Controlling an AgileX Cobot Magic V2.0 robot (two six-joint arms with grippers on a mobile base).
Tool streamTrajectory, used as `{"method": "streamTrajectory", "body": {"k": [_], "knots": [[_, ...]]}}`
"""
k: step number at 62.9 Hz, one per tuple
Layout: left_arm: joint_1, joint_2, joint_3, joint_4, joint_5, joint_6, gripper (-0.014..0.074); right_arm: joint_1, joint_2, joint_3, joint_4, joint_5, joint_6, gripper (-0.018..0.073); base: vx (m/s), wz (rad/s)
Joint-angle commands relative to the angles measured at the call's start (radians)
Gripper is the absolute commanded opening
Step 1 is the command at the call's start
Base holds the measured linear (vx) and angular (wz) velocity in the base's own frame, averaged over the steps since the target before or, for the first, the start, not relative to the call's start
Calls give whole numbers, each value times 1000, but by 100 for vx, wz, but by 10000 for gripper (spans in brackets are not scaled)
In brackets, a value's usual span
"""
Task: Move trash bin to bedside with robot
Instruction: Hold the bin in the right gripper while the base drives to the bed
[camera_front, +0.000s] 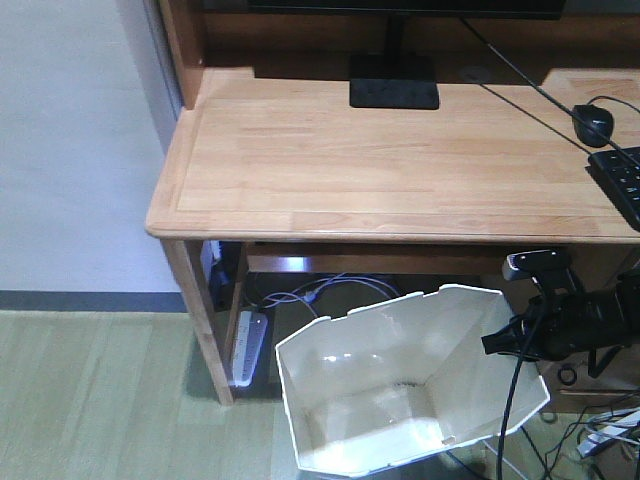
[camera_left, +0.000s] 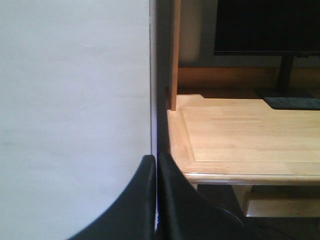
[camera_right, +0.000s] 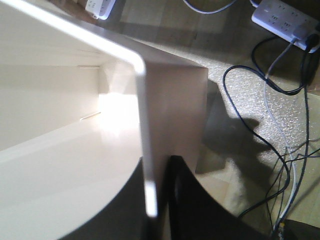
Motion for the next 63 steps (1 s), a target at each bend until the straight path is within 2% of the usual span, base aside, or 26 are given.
{"method": "streamTrajectory", "body": {"k": [1, 63], "knots": [[-3, -10, 28, -3, -78, -9, -6, -4, -55, -19, 53, 164, 21, -6, -15, 19], [-3, -10, 28, -3, -78, -9, -6, -4, -55, -19, 53, 164, 21, -6, -16, 38]]}}
